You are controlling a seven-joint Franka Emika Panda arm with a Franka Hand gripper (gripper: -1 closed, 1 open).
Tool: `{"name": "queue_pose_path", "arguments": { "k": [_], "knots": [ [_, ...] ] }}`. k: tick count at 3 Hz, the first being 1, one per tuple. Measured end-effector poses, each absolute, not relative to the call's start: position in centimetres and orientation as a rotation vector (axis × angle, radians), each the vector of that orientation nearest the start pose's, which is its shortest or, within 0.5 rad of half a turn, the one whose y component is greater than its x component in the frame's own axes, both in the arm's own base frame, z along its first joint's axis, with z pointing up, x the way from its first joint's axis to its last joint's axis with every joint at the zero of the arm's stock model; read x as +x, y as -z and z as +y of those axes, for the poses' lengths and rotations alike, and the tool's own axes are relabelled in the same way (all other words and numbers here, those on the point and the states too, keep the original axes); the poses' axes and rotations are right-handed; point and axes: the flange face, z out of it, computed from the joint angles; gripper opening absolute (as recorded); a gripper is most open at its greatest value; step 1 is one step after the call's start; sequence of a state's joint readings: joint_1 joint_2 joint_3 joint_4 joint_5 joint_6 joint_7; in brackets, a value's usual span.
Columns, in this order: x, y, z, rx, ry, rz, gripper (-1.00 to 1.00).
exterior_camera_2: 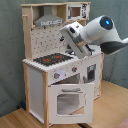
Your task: Play with the kitchen
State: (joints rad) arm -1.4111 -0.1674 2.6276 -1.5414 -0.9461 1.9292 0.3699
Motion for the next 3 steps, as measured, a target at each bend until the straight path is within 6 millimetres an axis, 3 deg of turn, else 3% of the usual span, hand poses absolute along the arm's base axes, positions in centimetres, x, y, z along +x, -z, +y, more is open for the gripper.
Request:
{"name": "queue_pose_path", "arguments": {
  "k": [3],
  "knots": [
    [19.2,-57.5,63.4,1.942,-1.409,1.215,1.00]
  ]
}}
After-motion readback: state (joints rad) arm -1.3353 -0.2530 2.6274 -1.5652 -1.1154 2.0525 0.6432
